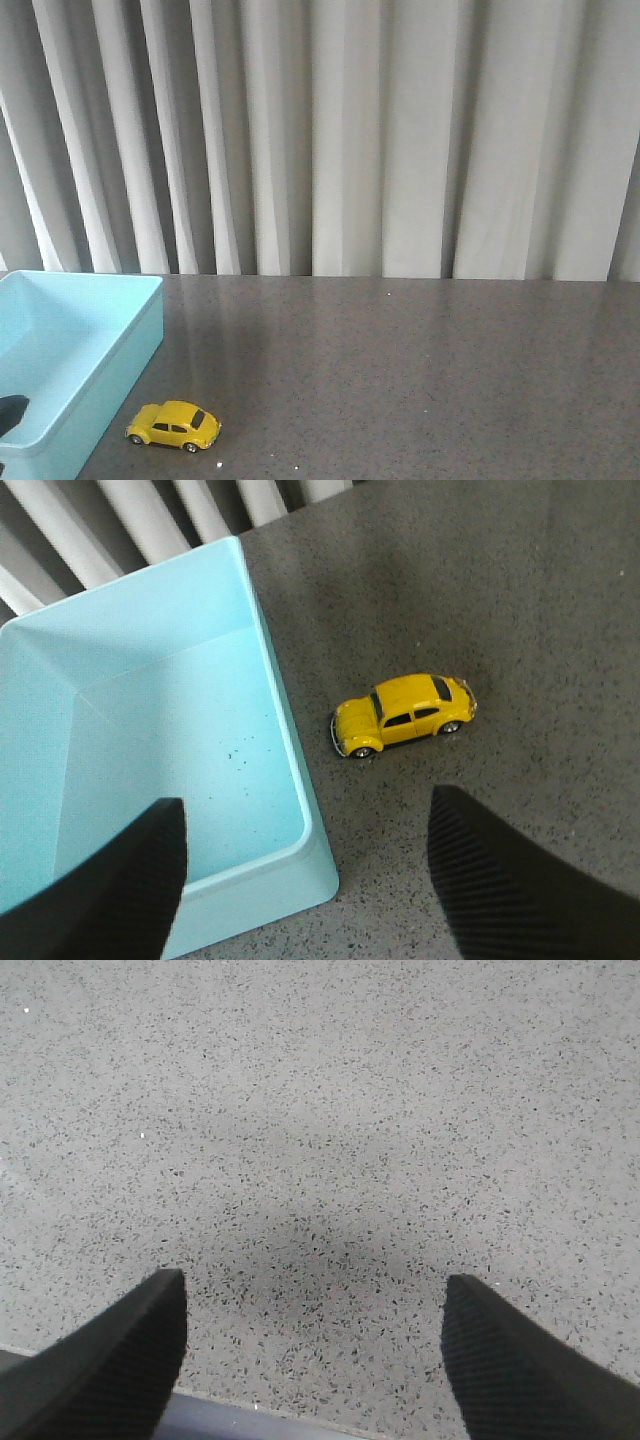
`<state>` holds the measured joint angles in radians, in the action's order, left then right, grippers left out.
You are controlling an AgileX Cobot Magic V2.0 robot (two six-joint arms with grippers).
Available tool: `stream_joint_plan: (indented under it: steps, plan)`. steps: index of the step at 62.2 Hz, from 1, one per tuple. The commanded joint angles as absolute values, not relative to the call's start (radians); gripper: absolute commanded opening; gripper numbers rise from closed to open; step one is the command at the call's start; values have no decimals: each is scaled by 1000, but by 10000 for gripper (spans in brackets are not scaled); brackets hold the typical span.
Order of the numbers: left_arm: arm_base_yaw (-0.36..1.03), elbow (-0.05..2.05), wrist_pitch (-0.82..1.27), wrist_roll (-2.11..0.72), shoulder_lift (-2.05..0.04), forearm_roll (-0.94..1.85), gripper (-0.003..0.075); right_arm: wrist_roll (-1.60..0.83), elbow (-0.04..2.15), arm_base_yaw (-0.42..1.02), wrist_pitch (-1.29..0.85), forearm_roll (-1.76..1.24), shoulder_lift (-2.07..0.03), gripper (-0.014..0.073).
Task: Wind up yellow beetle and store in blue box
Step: 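Lower the left gripper onto the yellow car and grasp it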
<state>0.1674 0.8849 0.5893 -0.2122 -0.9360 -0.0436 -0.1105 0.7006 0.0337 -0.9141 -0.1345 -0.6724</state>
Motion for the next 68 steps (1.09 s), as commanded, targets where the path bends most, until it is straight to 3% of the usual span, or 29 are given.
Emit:
stream_joint_plan:
  steps: [1,29,68]
  plan:
    - [175,987,594,-316,-1032,15,503,-110,724,33,-866,-140,-673,515]
    - [175,1382,905,-754,-1535,224,505,-110,724,33,-866,-140,-673,515]
    - [199,1724,1056,-963,-1910,252,551,-110,724,33,-866,-140,-673,515]
